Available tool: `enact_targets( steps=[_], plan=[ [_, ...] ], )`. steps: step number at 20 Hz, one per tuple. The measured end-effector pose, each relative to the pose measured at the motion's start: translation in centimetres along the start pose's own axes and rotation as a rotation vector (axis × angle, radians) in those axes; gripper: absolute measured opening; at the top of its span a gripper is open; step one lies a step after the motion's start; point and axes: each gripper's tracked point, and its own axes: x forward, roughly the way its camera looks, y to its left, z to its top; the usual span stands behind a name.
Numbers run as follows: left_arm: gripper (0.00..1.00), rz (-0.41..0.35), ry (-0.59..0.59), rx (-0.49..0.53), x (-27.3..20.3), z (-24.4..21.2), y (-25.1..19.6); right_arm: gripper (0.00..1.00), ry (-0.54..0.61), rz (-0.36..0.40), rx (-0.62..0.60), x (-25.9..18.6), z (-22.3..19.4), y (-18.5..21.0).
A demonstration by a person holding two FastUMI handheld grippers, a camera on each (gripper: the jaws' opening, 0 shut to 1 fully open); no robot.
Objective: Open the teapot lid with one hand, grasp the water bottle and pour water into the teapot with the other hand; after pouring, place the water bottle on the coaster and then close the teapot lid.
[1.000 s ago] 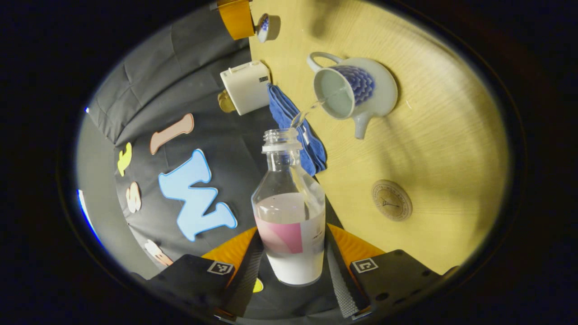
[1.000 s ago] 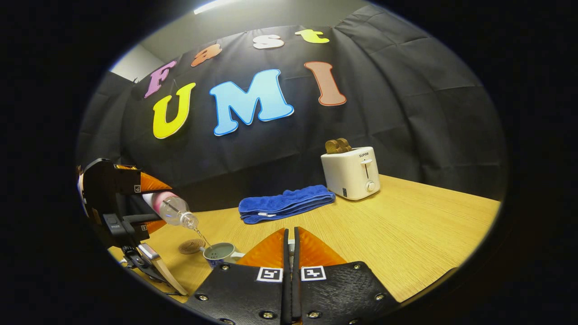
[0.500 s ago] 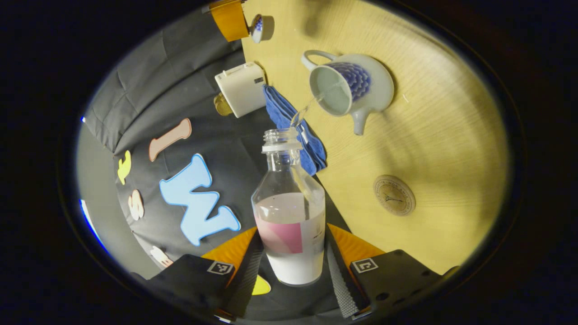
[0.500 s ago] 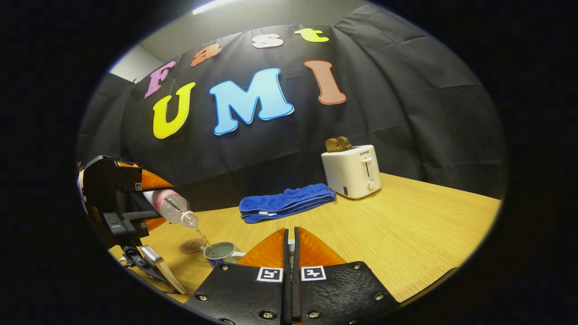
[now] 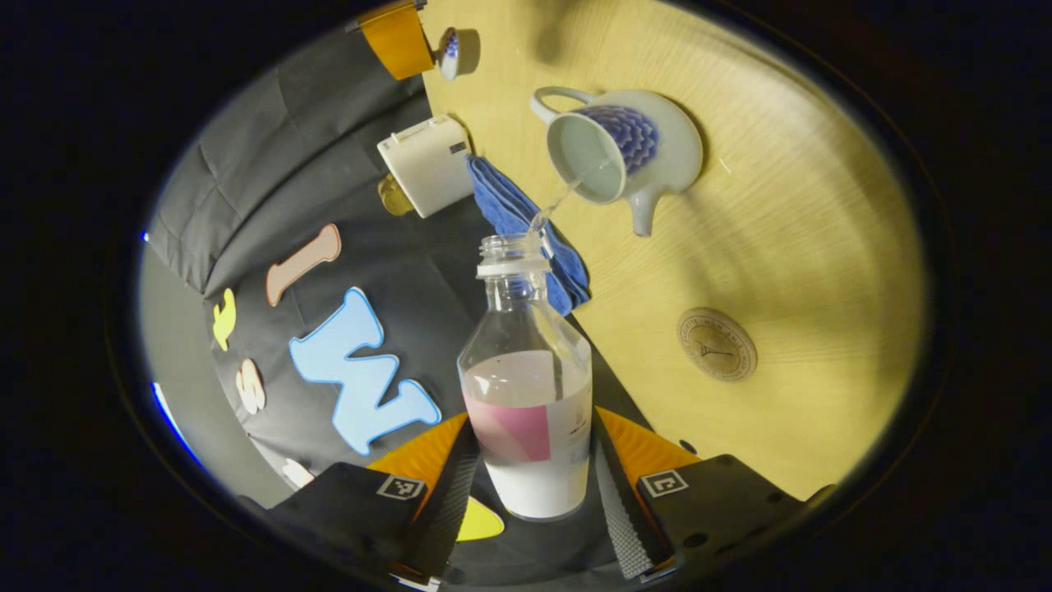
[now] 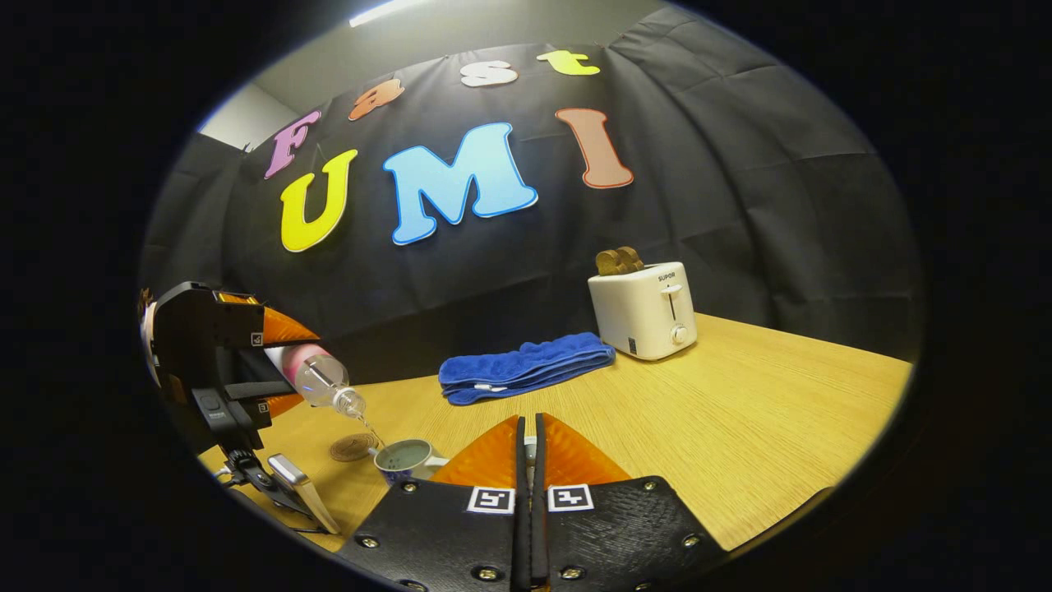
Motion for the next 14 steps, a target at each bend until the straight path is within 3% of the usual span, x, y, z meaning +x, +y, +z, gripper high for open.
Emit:
enact_targets(
  steps=[14],
  plan=[
    [0.85, 0.005, 0.008, 0.103, -0.11, 0.74, 0.77, 0.00, -0.001, 0.010, 0.006, -0.17, 0.06, 0.15]
  ],
)
